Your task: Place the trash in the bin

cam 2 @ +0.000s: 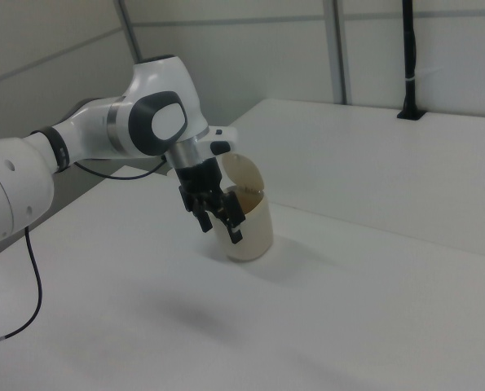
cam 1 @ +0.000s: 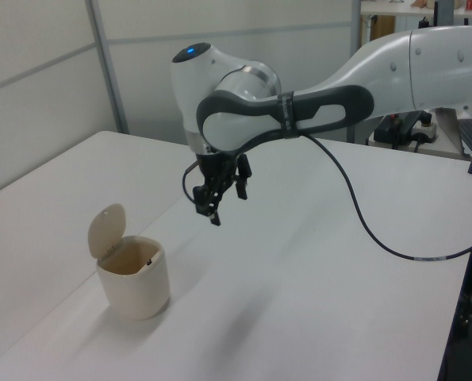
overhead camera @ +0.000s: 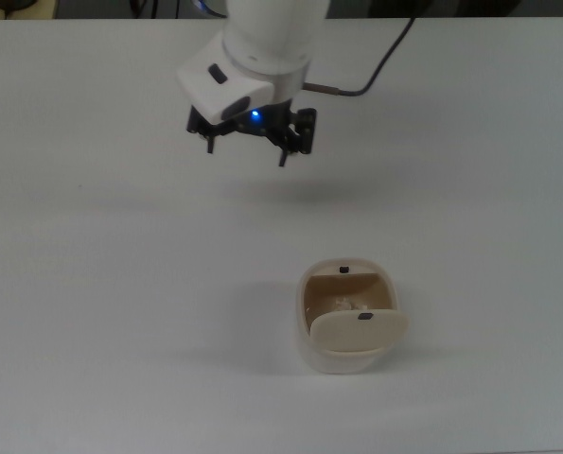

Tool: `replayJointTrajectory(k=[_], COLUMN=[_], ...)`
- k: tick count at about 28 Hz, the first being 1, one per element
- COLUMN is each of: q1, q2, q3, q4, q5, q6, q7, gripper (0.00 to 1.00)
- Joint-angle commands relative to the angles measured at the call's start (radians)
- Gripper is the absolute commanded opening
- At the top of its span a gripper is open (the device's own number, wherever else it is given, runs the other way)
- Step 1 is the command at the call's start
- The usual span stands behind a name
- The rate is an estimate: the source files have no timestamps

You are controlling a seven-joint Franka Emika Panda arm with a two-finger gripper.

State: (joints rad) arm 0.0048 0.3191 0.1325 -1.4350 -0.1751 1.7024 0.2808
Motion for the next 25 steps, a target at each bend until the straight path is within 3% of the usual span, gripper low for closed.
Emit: replayJointTrajectory(k=[1, 14, 25], q1=[-0.045, -0.151, -0.154], q2=[-0.025, -0.075, -0.084], q3=[-0.005, -0.005, -0.007], q4=[-0.013, -0.013, -0.015], q5=[0.025, 0.045, 0.045], q6=[-0.063, -0.104, -0.116], q7=[-0.095, -0.201, -0.204], gripper=[1.0, 1.0, 1.0])
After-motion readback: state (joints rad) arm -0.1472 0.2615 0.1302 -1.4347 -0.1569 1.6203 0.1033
